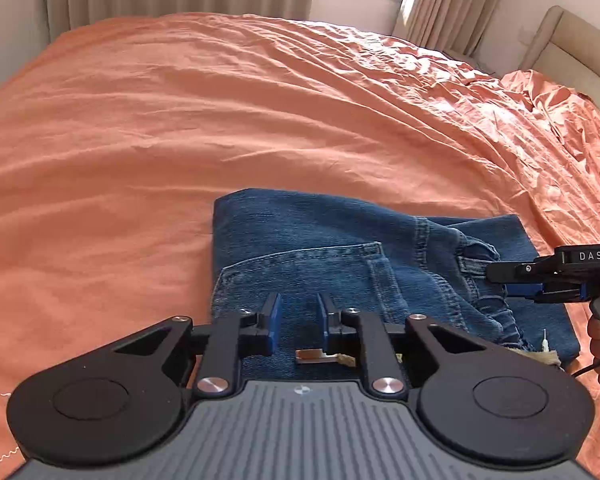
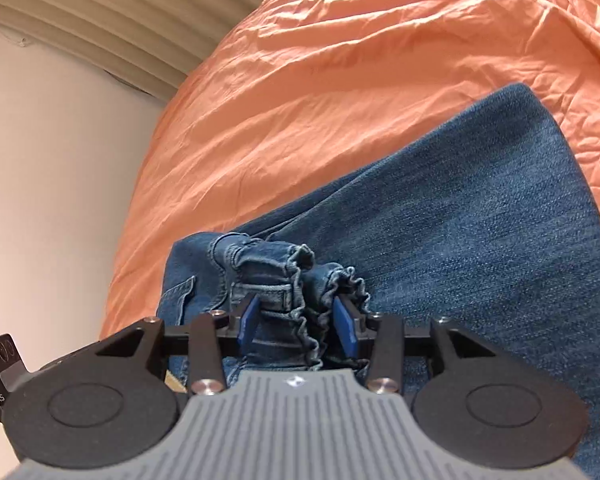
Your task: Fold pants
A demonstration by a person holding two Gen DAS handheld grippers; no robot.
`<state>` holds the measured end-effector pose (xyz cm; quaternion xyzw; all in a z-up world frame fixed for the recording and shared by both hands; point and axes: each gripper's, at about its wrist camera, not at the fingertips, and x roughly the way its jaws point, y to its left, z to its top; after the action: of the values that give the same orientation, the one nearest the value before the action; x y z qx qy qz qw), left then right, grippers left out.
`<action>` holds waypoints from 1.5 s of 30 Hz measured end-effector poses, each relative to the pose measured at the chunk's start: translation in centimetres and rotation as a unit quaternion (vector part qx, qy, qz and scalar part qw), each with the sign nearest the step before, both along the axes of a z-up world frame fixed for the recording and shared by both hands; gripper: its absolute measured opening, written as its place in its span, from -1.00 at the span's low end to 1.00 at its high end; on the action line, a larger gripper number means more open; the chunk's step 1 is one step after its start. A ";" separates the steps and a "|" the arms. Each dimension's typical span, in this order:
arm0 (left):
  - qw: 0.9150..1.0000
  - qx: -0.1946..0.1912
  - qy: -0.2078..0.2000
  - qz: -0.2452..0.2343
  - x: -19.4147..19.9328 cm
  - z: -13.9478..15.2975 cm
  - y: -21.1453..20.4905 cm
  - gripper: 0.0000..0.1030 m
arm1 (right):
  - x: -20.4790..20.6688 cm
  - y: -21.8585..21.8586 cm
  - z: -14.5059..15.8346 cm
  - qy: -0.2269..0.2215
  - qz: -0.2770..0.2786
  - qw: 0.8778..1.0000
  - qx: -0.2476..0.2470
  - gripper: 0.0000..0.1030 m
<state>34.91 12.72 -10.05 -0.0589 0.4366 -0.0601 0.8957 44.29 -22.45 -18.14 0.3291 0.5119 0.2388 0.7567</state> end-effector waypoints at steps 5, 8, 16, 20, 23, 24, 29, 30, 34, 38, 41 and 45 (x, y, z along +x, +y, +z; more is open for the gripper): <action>0.999 -0.028 -0.003 0.020 0.2 -1.1 1.8 -0.70 | 0.4 0.3 -1.7 0.024 -0.014 0.999 0.037 -0.52; 0.999 -0.030 -0.007 0.024 -0.2 -1.0 2.1 -0.70 | -0.1 1.2 -0.1 -0.010 0.000 1.000 0.002 -0.66; 0.999 -0.016 -0.025 0.041 -1.1 1.1 2.2 -0.71 | -0.2 4.0 10.7 -0.113 0.045 0.991 -0.061 -0.76; 0.998 -0.025 -0.041 0.047 -1.2 2.5 1.9 -0.71 | 0.2 3.5 16.9 -0.157 0.051 0.981 -0.102 -0.76; 0.998 -0.028 -0.046 0.039 -0.9 3.0 1.0 -0.71 | 0.6 1.0 18.2 -0.154 0.035 0.980 -0.124 -0.76; 0.998 -0.028 -0.046 0.034 -0.7 2.9 0.6 -0.71 | 0.8 -0.1 17.8 -0.144 0.025 0.981 -0.131 -0.76; 0.999 -0.020 -0.037 0.009 0.3 1.5 -1.5 -0.71 | 1.0 -6.5 11.2 -0.078 -0.034 0.982 -0.170 -0.76; 0.999 -0.020 -0.034 0.004 0.5 1.1 -1.9 -0.71 | 1.1 -7.4 9.7 -0.065 -0.044 0.981 -0.176 -0.76; 0.999 -0.018 -0.027 -0.016 1.3 -0.6 -3.2 -0.71 | 1.5 -9.6 5.0 -0.041 -0.056 0.985 -0.160 -0.77; 1.000 0.000 -0.008 -0.023 2.5 -2.6 -4.2 -0.71 | 2.3 -9.5 2.5 -0.031 -0.053 0.983 -0.175 -0.68; 0.999 0.027 0.009 -0.018 3.3 -4.0 -4.5 -0.71 | 2.2 -9.4 2.4 -0.039 -0.046 0.980 -0.188 -0.51; 1.000 0.022 -0.001 -0.013 2.4 -3.2 -3.8 -0.71 | 0.5 -9.7 4.4 -0.071 -0.041 0.976 -0.200 -0.37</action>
<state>37.26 8.91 -13.24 -0.0339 0.4373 -0.0621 0.8965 44.75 -32.15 -13.70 0.1739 0.4804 0.1237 0.8507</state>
